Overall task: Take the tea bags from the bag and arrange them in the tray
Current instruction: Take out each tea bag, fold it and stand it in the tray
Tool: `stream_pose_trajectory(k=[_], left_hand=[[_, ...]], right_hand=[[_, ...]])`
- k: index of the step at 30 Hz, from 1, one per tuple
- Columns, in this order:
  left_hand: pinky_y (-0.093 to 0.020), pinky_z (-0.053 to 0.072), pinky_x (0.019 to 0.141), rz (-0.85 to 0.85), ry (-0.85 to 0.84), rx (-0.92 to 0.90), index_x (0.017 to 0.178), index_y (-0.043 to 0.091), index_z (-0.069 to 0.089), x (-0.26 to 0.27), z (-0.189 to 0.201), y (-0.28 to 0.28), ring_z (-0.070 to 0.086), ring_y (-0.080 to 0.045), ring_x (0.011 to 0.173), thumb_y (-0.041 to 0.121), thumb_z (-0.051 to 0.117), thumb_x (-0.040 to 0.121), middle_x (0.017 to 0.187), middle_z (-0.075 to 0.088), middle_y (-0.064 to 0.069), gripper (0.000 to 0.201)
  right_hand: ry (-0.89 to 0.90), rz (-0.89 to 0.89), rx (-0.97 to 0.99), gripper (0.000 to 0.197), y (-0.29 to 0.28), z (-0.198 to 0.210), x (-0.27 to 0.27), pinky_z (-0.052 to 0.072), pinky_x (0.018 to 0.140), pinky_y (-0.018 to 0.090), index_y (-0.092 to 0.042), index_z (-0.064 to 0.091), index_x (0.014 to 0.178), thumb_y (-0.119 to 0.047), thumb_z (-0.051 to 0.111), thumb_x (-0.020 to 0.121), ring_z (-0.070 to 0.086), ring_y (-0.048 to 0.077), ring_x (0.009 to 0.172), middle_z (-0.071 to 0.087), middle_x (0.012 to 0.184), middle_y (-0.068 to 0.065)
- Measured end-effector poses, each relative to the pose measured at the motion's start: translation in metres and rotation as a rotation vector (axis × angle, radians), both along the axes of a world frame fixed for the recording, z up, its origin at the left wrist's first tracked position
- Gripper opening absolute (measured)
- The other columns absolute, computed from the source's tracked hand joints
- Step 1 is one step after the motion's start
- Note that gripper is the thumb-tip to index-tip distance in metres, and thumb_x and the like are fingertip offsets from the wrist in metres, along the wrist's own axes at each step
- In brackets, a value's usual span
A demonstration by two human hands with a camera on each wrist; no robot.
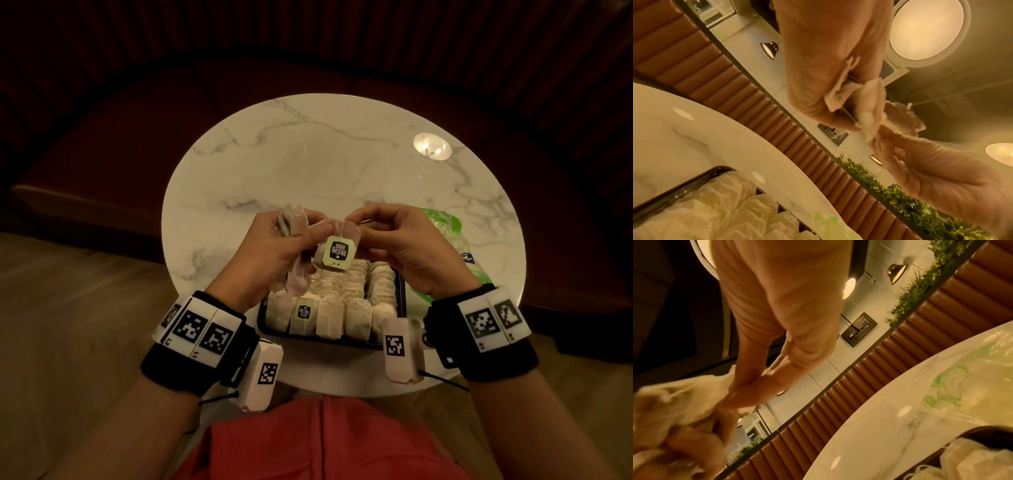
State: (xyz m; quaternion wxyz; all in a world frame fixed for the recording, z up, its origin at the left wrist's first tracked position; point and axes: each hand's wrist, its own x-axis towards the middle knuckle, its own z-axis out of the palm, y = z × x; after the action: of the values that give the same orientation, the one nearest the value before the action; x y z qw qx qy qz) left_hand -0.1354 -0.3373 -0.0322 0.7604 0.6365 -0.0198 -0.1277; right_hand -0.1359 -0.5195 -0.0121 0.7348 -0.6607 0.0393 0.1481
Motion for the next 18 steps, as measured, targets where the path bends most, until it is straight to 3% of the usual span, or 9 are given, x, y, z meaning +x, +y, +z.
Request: stream_pose_trajectory(k=[2, 6, 8, 11, 15, 18], left_hand=[[-0.029, 0.051, 0.055, 0.058, 0.018, -0.015, 0.098, 0.001, 0.069, 0.001, -0.003, -0.002, 0.061, -0.032, 0.069, 0.017, 0.069, 0.084, 0.080, 0.071, -0.014, 0.021], [-0.024, 0.056, 0.059, 0.177, 0.016, -0.022, 0.096, 0.002, 0.068, 0.002, -0.005, -0.006, 0.070, -0.017, 0.070, 0.010, 0.068, 0.088, 0.078, 0.073, -0.006, 0.011], [-0.025, 0.056, 0.060, 0.228, 0.022, -0.038, 0.095, 0.001, 0.068, 0.003, -0.006, -0.009, 0.072, -0.017, 0.071, 0.011, 0.069, 0.088, 0.078, 0.074, -0.006, 0.013], [-0.029, 0.057, 0.061, 0.281, 0.048, -0.074, 0.092, 0.000, 0.068, 0.003, -0.006, -0.012, 0.072, -0.021, 0.072, 0.011, 0.069, 0.088, 0.079, 0.074, -0.010, 0.012], [-0.024, 0.048, 0.045, 0.280, 0.053, -0.063, 0.096, -0.014, 0.065, 0.004, -0.006, -0.012, 0.063, -0.020, 0.055, 0.016, 0.071, 0.087, 0.073, 0.067, -0.016, 0.031], [-0.021, 0.045, 0.043, 0.305, 0.034, -0.025, 0.096, -0.018, 0.063, 0.005, -0.010, -0.010, 0.062, -0.021, 0.055, 0.017, 0.072, 0.087, 0.079, 0.065, -0.025, 0.037]], right_hand=[[0.013, -0.011, 0.019, 0.021, 0.002, -0.002, -0.003, 0.058, 0.066, 0.025, -0.001, 0.066, 0.095, -0.005, 0.069, 0.074, 0.071, 0.020, 0.073, 0.072, 0.079, 0.012], [0.062, -0.041, 0.064, 0.022, 0.007, -0.003, -0.009, 0.060, 0.068, 0.029, 0.001, 0.062, 0.111, -0.013, 0.057, 0.094, 0.069, 0.031, 0.083, 0.070, 0.096, 0.023], [0.066, -0.033, 0.075, 0.029, 0.010, -0.003, -0.012, 0.060, 0.071, 0.034, -0.001, 0.059, 0.115, -0.016, 0.062, 0.091, 0.071, 0.033, 0.083, 0.071, 0.097, 0.023], [0.031, -0.047, 0.064, 0.038, 0.015, -0.007, -0.014, 0.060, 0.074, 0.037, -0.002, 0.056, 0.117, -0.002, 0.070, 0.082, 0.071, 0.031, 0.078, 0.073, 0.086, 0.019], [-0.007, -0.045, -0.011, 0.043, 0.015, -0.011, -0.014, 0.060, 0.075, 0.036, -0.007, 0.056, 0.112, 0.005, 0.075, 0.076, 0.071, 0.027, 0.076, 0.073, 0.080, 0.012], [-0.004, -0.011, -0.073, 0.046, 0.016, -0.011, -0.015, 0.060, 0.071, 0.033, -0.003, 0.058, 0.114, 0.005, 0.077, 0.073, 0.071, 0.023, 0.074, 0.073, 0.082, 0.011]])
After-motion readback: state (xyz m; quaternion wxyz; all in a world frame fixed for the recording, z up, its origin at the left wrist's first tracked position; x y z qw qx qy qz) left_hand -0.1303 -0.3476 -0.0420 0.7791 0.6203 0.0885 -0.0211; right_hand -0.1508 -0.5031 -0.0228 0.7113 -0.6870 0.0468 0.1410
